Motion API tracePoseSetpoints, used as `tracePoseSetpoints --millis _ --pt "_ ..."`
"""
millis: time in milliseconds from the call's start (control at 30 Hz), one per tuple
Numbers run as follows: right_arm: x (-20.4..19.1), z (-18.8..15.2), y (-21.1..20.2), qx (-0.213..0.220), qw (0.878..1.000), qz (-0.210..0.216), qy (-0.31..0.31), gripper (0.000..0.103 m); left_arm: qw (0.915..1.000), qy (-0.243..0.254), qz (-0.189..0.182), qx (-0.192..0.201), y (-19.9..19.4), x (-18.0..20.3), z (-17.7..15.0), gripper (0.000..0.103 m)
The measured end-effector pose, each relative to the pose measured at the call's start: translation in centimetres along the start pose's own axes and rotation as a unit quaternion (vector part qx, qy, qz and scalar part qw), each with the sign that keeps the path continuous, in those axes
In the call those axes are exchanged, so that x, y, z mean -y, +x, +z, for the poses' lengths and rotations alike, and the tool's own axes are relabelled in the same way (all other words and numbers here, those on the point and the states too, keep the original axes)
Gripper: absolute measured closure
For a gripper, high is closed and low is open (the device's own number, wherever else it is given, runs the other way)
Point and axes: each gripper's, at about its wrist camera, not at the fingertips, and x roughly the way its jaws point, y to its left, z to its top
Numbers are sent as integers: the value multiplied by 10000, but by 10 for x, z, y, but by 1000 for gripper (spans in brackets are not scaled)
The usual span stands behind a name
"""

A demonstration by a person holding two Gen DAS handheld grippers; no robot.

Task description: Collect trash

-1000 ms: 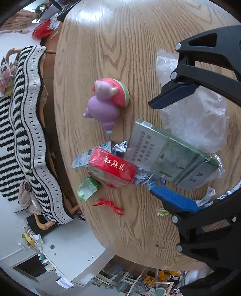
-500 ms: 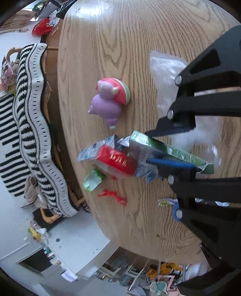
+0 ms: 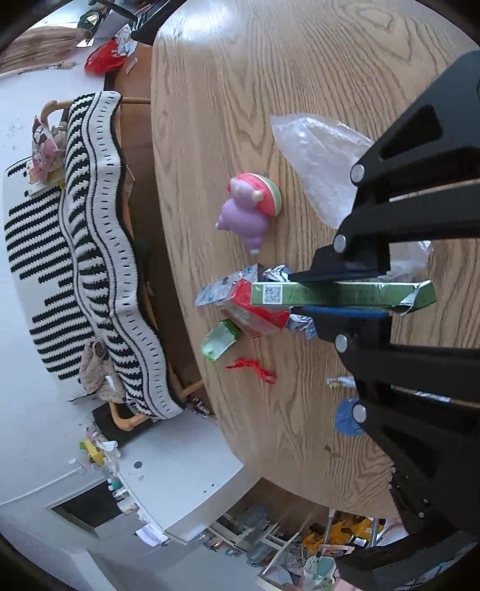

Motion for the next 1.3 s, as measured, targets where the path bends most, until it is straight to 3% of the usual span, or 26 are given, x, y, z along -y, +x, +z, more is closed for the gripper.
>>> tracePoseSetpoints --millis 300,533,733,1033,1300 --pt "3 0 -17 86 10000 -25 -28 91 9995 -228 -34 204 -18 -18 10 75" --pt "11 -6 -33 151 9998 -143 15 91 9997 -113 -106 184 -14 0 15 75" --pt "41 -12 -71 302 9987 -332 223 91 9990 123 -280 330 -14 37 22 75" --pt "135 -48 -178 718 9893 -1049 711 91 9929 809 -782 374 -16 148 19 74" --pt "249 -119 -314 1032 9626 -2093 1376 91 9721 1609 -1694 198 -29 301 -6 75"
